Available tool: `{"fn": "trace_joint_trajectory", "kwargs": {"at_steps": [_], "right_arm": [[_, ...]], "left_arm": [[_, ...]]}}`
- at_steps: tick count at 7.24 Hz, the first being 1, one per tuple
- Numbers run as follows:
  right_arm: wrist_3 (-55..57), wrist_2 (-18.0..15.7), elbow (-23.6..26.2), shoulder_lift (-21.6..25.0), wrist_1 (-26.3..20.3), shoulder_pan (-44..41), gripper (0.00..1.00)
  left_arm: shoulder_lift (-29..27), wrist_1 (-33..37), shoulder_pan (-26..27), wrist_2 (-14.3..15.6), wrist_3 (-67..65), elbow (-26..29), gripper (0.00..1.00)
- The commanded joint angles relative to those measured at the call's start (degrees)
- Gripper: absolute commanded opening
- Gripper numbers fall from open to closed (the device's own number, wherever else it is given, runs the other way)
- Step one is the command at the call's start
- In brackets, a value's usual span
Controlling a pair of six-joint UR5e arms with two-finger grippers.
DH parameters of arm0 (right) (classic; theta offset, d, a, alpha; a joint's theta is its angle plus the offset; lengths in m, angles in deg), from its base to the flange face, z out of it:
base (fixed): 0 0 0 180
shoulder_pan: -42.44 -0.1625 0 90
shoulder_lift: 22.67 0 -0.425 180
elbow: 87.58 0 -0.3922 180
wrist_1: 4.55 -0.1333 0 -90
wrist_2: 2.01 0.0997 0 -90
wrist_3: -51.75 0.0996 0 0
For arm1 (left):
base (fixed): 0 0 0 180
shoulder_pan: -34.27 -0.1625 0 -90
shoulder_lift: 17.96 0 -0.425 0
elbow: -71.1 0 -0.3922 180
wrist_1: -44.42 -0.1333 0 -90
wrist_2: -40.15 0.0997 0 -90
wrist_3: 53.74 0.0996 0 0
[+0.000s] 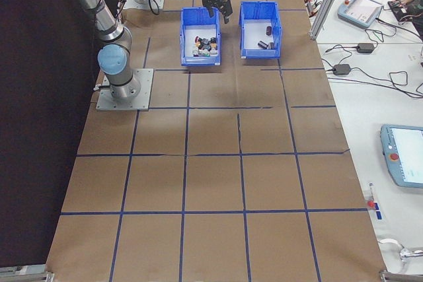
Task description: Place battery box in front
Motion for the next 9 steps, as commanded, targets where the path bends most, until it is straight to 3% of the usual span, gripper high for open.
{"fn": "trace_joint_trajectory", "kwargs": {"at_steps": [1,2,4,5,6,9], "right_arm": [[19.38,0.40,-5.47,-3.61,-4.30,2.31,1.00],[29.48,0.40,-9.76,-5.99,-10.60,2.31,1.00],[37.27,0.48,-18.64,-12.66,-18.70,2.31,1.00],[39.23,0.75,-19.21,-13.47,-19.79,2.31,1.00],[39.42,4.14,-18.60,-13.57,-20.06,2.83,1.00],[37.94,4.53,-16.14,-12.78,-18.23,4.15,1.00]], "left_arm": [[-0.01,-0.01,0.00,0.01,-0.23,-0.17,1.00],[-0.10,-0.10,0.00,0.01,-0.23,-0.26,1.00],[-0.01,-0.10,0.00,0.01,-0.24,-0.26,1.00],[-0.01,-0.10,0.00,0.01,-0.23,-0.26,1.00],[-0.01,-0.10,0.00,0.01,-0.23,-0.26,1.00],[-0.01,-0.10,0.00,0.01,-0.23,-0.26,1.00]]}}
